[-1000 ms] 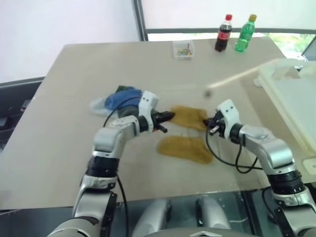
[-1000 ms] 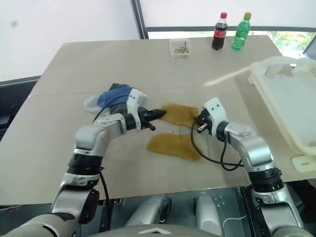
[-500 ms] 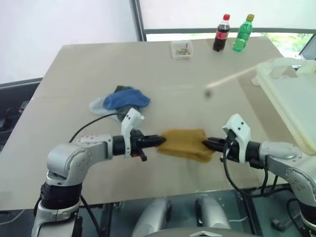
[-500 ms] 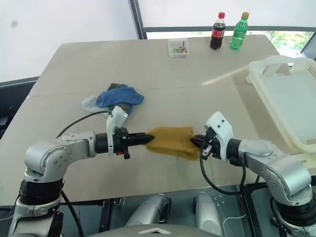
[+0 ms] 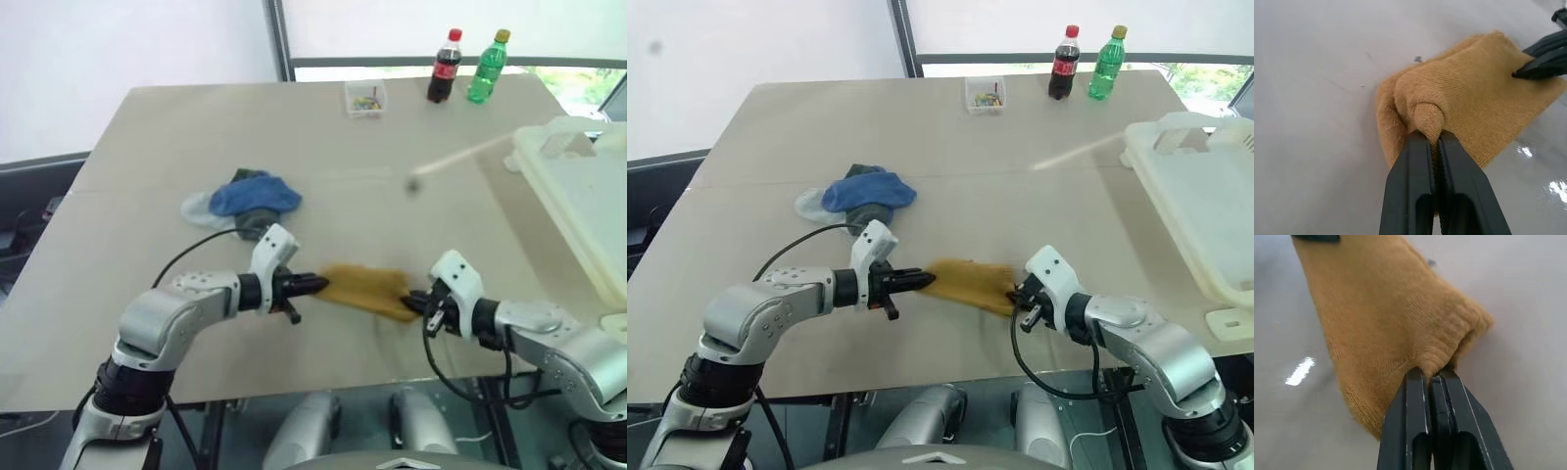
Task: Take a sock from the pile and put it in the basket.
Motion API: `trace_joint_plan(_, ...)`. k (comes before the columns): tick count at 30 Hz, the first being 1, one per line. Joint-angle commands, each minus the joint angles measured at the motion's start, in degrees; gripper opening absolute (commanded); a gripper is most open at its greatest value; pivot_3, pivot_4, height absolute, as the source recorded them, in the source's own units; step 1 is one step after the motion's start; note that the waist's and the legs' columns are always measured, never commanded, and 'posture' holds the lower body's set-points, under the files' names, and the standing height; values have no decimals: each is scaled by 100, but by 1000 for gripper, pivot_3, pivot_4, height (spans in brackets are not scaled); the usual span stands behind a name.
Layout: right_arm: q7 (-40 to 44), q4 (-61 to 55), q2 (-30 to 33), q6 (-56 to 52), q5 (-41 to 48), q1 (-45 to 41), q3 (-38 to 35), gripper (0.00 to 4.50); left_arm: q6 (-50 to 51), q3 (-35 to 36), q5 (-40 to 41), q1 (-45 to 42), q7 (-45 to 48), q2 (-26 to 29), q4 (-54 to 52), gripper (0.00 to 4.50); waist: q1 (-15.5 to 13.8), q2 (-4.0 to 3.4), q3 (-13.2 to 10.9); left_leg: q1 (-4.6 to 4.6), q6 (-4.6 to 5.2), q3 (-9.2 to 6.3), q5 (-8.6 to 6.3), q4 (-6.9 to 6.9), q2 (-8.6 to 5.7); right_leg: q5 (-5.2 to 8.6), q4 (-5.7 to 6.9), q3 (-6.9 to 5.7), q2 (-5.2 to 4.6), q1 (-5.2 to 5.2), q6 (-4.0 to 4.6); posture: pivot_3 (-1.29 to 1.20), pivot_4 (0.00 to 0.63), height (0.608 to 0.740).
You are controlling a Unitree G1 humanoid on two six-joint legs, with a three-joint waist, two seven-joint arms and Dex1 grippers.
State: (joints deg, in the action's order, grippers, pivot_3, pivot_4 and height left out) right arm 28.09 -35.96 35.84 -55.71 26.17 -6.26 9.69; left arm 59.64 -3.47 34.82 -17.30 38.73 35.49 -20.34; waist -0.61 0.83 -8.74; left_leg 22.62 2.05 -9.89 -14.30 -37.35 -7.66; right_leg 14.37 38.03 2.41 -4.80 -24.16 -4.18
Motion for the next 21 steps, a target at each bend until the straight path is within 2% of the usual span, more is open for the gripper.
trace_joint_plan(1, 22, 134, 132, 417, -371, 120, 157, 0, -158, -27, -2, -78, 79, -71, 34, 807, 0, 0, 0, 0, 0, 0, 0, 0, 0, 0, 0, -1, 0, 0, 0, 0, 150, 740)
trace_joint_plan(4, -36, 358, 142, 802, -687, 35, 194, 0, -228, -15, -19, -47, 10, -163, 33, 2127, -5, 1, 0, -10, 0, 0, 0, -1, 0, 0, 0, 0, 0, 11, -1, 0, 150, 740)
trace_joint_plan(7, -8, 401, 104, 999, -762, 9, 97, 1082, -328, 121, 34, 102, 71, -100, -88, 3512, -8, 0, 0, -26, 0, 0, 0, -1, 0, 0, -1, -1, 1, 26, -1, 0, 150, 740)
trace_joint_plan(8, -35, 358, 122, 1067, -840, 13, 89, 1476, -346, 202, 93, 156, 129, -53, -129, 3517, -1, 0, 0, -27, 0, 0, 0, -1, 0, 0, -1, 0, 1, 26, -1, 0, 150, 740)
trace_joint_plan(9, -37, 288, 155, 1111, -892, 31, 67, 2222, -361, 276, 143, 202, 183, 3, -159, 3517, -1, 0, 0, -27, 0, 1, 0, 1, 2, 0, 0, 2, 3, 24, -1, 0, 150, 740)
trace_joint_plan(10, 35, 172, 176, 1119, -831, 62, -8, 2488, -409, 377, 195, 254, 272, 70, -177, 3517, -6, 0, 0, -28, 0, 1, 0, 2, 3, 0, 0, 2, 4, 24, -1, 0, 150, 740)
trace_joint_plan(11, 111, 52, 169, 1127, -721, 100, -121, 2983, -463, 475, 232, 292, 374, 151, -173, 3517, -10, 0, 0, -27, 0, 0, 0, 2, 3, 0, -1, 1, 6, 23, -1, 0, 150, 740)
trace_joint_plan(15, 474, -288, 344, 1227, -419, 222, -568, 2983, -713, 818, 421, 245, 918, 501, -12, 3517, -16, -2, -2, -21, 0, -1, 0, 3, 4, 0, -5, 0, 5, 21, -1, 0, 150, 740)
trace_joint_plan(21, 595, -143, 234, 1607, -382, 7, -759, 2983, -666, 647, 515, 71, 1090, 468, 68, 3517, -5, -2, -2, -22, 0, -1, -1, 3, 4, 0, -7, -2, 4, 23, -1, 0, 150, 740)
